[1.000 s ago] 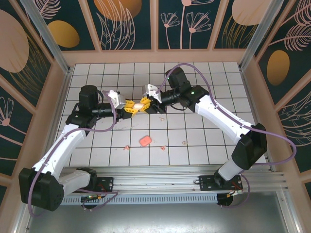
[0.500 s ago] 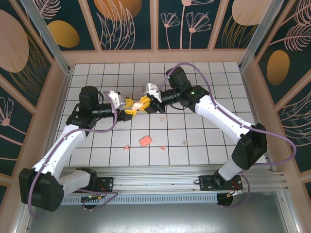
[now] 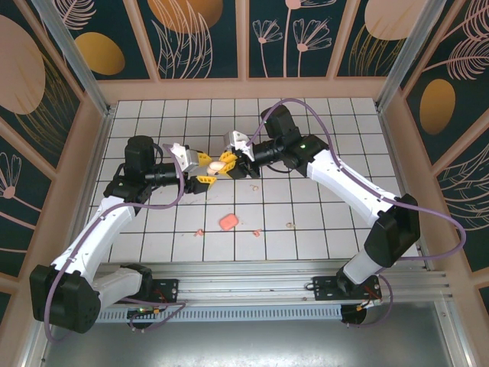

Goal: Insert the wireless bluetooth earbuds into the charging case

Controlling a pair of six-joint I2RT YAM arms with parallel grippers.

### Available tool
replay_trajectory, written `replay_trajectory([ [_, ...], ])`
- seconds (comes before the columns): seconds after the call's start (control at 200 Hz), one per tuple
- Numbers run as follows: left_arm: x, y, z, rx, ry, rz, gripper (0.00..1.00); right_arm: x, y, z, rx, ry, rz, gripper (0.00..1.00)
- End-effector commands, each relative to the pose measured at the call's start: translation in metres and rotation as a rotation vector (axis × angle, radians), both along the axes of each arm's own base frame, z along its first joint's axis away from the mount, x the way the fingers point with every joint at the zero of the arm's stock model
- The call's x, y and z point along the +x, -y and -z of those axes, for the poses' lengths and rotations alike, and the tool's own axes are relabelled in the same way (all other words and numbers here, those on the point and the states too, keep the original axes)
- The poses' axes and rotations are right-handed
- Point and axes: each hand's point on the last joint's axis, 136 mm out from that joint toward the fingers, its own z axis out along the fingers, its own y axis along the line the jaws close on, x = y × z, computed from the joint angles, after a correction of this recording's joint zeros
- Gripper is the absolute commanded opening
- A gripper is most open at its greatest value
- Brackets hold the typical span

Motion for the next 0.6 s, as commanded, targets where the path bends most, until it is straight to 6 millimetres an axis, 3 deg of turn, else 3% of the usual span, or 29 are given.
replay_trajectory([
  [0.0,-0.006,0.002,-0.004,-0.012,0.007,0.042,0.55,-0.007,-0.001,-0.031,0.066,0.063,-0.034,0.16],
  [0.16,-0.007,0.003,-0.006,-0.018,-0.003,0.061,0.47,-0.005,-0.003,-0.027,0.052,0.056,-0.041,0.16],
  [0.285,-0.009,0.004,-0.009,-0.027,0.001,0.076,0.55,-0.003,-0.004,-0.021,0.034,0.049,-0.036,0.16],
  [0.596,-0.01,0.003,-0.015,-0.034,0.014,0.066,0.54,-0.002,-0.006,-0.005,-0.018,0.044,-0.023,0.16],
])
